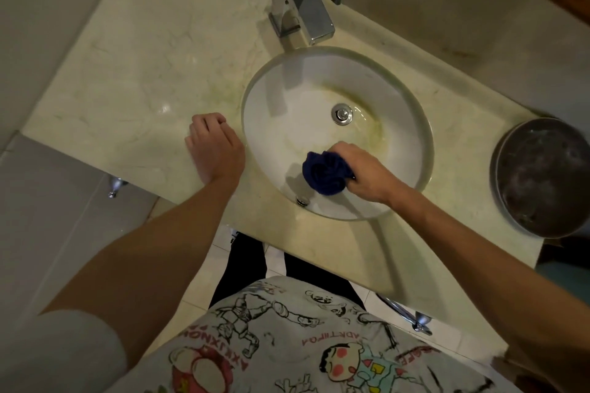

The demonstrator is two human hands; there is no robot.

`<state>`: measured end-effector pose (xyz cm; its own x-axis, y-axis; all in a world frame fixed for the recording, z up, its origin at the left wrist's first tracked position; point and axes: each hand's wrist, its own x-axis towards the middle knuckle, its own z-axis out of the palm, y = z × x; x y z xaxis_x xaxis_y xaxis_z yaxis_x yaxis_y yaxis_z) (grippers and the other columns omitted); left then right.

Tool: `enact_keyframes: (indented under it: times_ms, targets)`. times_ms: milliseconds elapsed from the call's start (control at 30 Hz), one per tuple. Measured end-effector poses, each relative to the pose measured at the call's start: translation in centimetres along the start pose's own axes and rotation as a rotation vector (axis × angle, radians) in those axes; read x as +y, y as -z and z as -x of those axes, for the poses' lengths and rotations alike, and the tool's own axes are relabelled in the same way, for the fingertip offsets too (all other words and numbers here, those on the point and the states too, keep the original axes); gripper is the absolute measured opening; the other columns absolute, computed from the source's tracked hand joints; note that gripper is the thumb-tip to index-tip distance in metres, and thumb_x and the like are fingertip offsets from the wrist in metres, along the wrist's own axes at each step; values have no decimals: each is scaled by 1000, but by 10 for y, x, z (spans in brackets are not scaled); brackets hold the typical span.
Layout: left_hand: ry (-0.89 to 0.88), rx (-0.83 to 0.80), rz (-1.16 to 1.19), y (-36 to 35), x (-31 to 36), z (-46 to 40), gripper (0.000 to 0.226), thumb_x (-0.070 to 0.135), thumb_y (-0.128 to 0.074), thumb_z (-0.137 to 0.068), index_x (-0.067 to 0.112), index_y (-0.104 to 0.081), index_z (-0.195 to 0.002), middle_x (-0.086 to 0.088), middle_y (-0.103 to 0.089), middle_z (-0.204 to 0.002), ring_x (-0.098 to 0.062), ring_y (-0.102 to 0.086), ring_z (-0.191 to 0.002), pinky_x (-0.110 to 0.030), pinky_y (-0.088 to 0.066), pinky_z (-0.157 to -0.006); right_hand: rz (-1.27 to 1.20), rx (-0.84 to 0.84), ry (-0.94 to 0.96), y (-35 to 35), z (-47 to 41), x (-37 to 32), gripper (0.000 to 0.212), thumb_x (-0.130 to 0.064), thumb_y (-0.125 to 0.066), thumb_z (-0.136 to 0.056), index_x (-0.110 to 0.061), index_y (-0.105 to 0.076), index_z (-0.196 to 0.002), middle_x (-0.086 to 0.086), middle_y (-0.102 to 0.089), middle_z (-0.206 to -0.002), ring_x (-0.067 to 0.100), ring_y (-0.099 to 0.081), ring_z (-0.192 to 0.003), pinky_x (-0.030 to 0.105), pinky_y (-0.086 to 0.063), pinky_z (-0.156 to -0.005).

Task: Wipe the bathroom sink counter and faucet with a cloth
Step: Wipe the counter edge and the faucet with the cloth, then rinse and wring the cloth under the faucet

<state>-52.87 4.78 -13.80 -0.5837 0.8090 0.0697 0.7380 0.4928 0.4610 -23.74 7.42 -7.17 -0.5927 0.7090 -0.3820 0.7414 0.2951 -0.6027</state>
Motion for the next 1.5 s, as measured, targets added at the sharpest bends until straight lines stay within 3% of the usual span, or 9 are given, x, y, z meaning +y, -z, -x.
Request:
enact_keyframes:
  times_ms: [267,433,667,800,933,1100,1200,1333,1500]
  targets:
    - [-10,-24,-4,0,-1,1,20,23,-40,-100,13,-56,-105,-8,-55,-111,-27,-51,-97,-40,-39,-86,-4,-182,138,-58,-54,-37,39,-7,-62,-82,-9,-60,-121,10,-59,-113,29,-55,-101,43,-48,-83]
    - [-31,4,57,-1,-5,1,21,24,-43,-102,12,-59,-104,-9,-56,-108,-28,-51,-95,-40,-37,-83,-168,31,-26,-66,-108,-64,43,8,-61,-80,-3,-57,-121,13,-60,-120,30,-58,-103,32,-42,-76]
    - [42,39,327,8,6,7,36,37,-51,-95,8,-69,-107,-8,-52,-114,-23,-54,-105,-37,-49,-92,-404,394,-198,-42,-122,-56,28,-6,-71,-80,-18,-55,-100,-4,-64,-95,17,-61,-82,35,-53,-66]
    - [229,-371,777,17,75,23,59,53,-64,-86,21,-55,-136,8,-57,-128,-4,-59,-113,-12,-48,-90,-480,540,-179,-29,-108,-44,26,-8,-72,-80,-18,-55,-98,-3,-62,-90,17,-60,-78,34,-51,-64]
    - [269,-455,791,-7,131,18,62,40,-86,-75,23,-59,-128,7,-70,-113,-5,-68,-103,-27,-58,-90,-644,526,-101,-22,-98,-40,18,-8,-67,-88,-17,-59,-103,-1,-63,-96,15,-62,-85,33,-55,-69]
    - [530,-359,902,-16,133,-11,28,9,-78,-84,16,-68,-110,-2,-74,-102,-22,-72,-99,-33,-59,-81,-598,163,-60,9,-90,3,56,9,-60,-86,-10,-62,-138,7,-70,-122,15,-69,-97,21,-56,-87]
    - [683,-343,917,-21,124,-22,40,1,-72,-81,9,-66,-119,-9,-73,-108,-30,-70,-105,-39,-60,-84,-535,397,-255,45,-103,17,37,-3,-59,-95,-16,-71,-128,2,-78,-107,9,-73,-78,32,-60,-86]
    - [689,-359,963,-29,121,-31,44,0,-67,-78,9,-67,-121,-12,-74,-109,-31,-72,-102,-36,-60,-74,-540,778,-262,105,-140,-1,30,-24,-64,-99,-17,-72,-127,0,-78,-104,10,-73,-86,33,-58,-93]
    - [744,-330,1119,-48,128,-38,45,-8,-62,-76,7,-67,-119,-15,-73,-106,-34,-72,-94,-49,-63,-79,-415,703,-175,141,-185,-17,39,-37,-69,-97,-18,-68,-131,-5,-76,-108,6,-71,-90,26,-56,-88]
